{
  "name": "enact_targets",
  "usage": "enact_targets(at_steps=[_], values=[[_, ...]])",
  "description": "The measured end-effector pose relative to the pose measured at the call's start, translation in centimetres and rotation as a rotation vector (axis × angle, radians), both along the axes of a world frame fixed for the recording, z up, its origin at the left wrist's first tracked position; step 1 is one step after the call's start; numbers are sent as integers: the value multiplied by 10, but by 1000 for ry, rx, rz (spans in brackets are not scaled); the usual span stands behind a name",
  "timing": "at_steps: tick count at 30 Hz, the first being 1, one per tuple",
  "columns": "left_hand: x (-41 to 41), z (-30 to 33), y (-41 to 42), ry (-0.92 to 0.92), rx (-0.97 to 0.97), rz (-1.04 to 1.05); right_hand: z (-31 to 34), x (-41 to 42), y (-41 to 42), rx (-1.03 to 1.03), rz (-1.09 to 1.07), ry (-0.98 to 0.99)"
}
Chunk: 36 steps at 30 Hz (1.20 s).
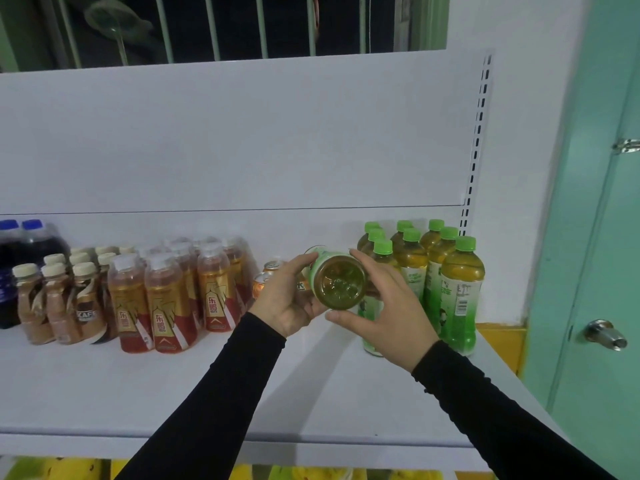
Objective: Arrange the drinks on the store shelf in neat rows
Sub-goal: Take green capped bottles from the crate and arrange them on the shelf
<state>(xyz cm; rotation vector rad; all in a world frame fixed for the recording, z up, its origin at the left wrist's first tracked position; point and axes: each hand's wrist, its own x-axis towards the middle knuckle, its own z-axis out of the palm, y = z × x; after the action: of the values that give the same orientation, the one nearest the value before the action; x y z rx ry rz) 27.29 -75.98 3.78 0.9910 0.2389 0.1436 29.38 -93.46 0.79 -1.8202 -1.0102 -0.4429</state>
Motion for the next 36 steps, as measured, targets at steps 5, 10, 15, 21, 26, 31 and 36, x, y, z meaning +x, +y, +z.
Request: enact_targets(at_steps=[5,10,15,21,26,31,36], values=[[0,-2,2,7,-12,0,3,-3,0,-6,4,-5],[-2,-1,-1,20,-7,-1,0,-3,-1,-18,3,-6],[-8,1,-6,-46,100,-11,-4,-5,-7,86,131,218],[-9,-5,-15,-274,352,-15,-4,4,-16,62,178,529],[-15,-7,-25,-380,485,-151,-9,6,-25,99,286,616],[-21,4,-39,-439,736,-55,-45,14,-38,123,40,525],[-22,-11,-53,-559,1006,-130,-71,20,-54,87,-167,375]])
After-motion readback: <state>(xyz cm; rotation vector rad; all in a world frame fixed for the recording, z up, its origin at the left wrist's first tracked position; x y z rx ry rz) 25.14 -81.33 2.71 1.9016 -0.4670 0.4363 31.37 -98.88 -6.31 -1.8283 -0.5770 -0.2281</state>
